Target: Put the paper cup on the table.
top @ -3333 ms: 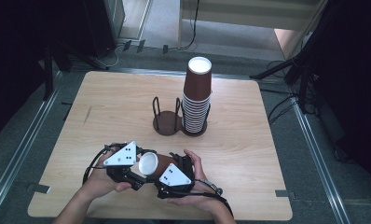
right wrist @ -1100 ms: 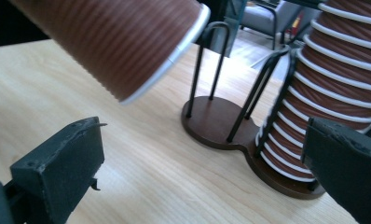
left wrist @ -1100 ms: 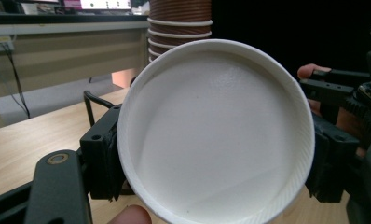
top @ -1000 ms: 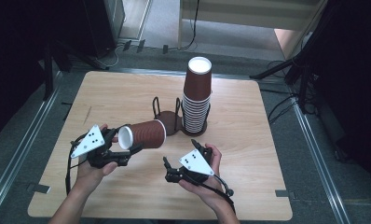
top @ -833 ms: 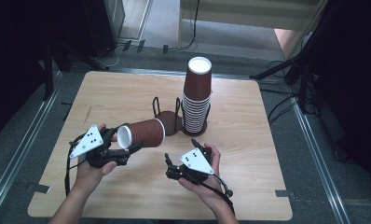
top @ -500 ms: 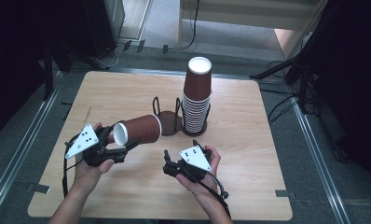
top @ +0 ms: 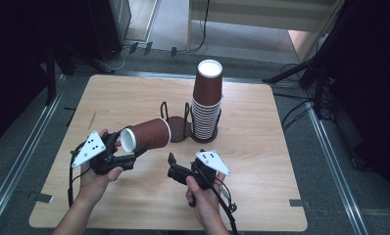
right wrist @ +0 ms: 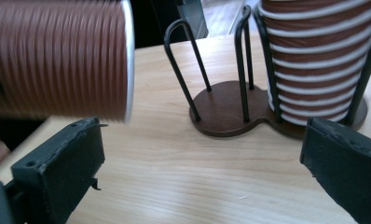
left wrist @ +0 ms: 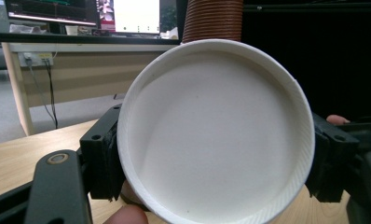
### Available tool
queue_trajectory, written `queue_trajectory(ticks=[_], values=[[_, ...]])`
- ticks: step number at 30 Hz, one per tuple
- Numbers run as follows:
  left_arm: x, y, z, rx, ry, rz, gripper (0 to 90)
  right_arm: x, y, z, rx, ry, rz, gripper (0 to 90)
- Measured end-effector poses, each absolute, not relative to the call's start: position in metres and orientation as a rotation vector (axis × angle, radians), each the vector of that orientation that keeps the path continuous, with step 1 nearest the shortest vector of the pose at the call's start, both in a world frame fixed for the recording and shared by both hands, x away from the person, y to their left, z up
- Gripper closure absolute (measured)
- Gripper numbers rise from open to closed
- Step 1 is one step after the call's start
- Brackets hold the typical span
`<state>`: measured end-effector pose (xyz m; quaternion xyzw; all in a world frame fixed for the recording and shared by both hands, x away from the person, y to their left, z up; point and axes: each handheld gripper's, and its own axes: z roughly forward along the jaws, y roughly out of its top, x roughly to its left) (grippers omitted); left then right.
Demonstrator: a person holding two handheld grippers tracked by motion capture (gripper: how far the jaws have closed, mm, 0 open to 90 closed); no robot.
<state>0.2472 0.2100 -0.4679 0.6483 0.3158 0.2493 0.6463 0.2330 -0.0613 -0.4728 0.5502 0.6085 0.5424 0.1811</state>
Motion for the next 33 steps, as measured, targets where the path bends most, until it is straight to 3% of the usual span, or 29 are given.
queue_trajectory(ticks=[33], values=[[0.247,0.195,-0.480,1.388,0.695,0.583,23.4,0.235,-0.045,-0.463,2.449,1.129,2.037,0.0]])
